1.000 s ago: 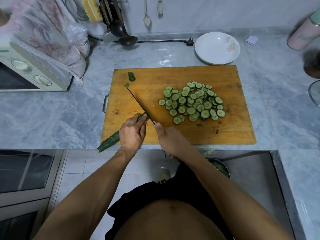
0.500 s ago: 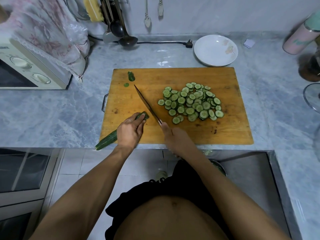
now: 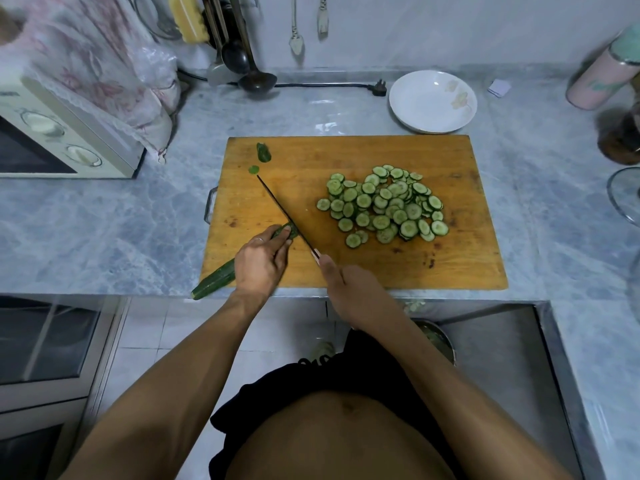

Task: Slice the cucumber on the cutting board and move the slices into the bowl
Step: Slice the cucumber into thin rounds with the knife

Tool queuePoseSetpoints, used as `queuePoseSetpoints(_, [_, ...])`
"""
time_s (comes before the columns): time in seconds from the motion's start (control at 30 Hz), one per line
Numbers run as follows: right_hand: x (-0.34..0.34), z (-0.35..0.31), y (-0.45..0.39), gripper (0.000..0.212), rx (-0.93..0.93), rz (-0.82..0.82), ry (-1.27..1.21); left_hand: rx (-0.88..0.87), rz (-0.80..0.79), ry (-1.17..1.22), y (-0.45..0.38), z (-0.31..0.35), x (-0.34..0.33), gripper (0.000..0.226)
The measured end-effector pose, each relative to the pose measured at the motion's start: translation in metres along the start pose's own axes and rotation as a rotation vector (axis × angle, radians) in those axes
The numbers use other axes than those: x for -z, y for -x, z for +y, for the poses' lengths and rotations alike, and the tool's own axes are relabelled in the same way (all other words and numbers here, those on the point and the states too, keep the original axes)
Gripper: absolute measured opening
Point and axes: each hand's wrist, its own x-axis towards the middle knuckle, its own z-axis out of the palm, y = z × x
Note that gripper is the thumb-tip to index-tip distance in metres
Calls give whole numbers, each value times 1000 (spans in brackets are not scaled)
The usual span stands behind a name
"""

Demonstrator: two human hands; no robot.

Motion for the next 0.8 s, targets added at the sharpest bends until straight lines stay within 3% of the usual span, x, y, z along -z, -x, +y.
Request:
queuePoseSetpoints(0.27, [1,-3,5,63,21,-35,11,0,-35,-17,-1,-1,2,36])
queuePoseSetpoints(0.8, [-11,-8,-33,63,-42,-13,-16,15,32,-29,1,4,-1,25])
